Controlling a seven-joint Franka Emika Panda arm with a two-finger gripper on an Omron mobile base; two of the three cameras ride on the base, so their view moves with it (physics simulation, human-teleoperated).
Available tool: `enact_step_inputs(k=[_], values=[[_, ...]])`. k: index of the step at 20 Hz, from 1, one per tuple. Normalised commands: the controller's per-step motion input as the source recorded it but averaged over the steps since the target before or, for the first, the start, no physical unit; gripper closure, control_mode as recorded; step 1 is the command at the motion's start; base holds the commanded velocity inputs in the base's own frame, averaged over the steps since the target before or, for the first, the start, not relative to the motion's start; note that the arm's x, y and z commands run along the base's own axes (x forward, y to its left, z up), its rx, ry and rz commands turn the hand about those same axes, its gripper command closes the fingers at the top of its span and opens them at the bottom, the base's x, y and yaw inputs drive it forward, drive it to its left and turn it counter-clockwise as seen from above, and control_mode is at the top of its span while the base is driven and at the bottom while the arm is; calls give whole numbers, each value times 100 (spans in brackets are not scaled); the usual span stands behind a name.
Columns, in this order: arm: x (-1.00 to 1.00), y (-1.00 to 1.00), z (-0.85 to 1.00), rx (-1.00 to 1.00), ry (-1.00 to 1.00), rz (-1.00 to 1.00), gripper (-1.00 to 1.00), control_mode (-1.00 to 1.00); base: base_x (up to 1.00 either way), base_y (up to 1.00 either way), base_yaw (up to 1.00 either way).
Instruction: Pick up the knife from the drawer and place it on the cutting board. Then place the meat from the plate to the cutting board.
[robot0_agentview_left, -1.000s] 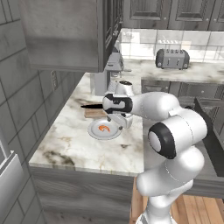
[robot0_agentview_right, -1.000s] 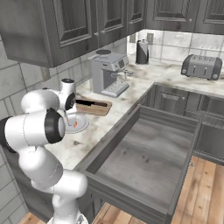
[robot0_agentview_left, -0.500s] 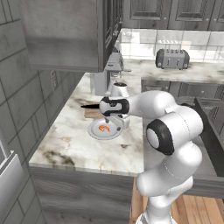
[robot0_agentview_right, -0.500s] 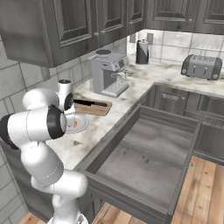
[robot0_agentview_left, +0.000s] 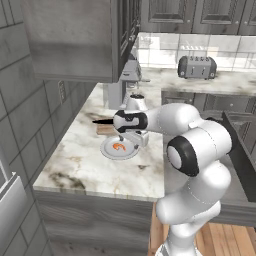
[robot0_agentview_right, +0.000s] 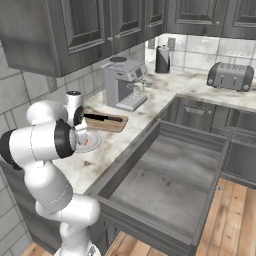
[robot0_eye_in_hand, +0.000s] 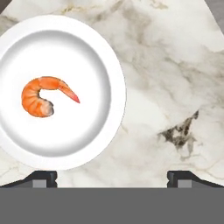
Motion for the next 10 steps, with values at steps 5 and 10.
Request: enact_step_inputs(k=[5, 10], values=[[0, 0, -4, 0, 0, 2, -100, -100, 0, 0, 0], [0, 4, -15, -2, -1, 0, -100, -100, 0, 0, 0]])
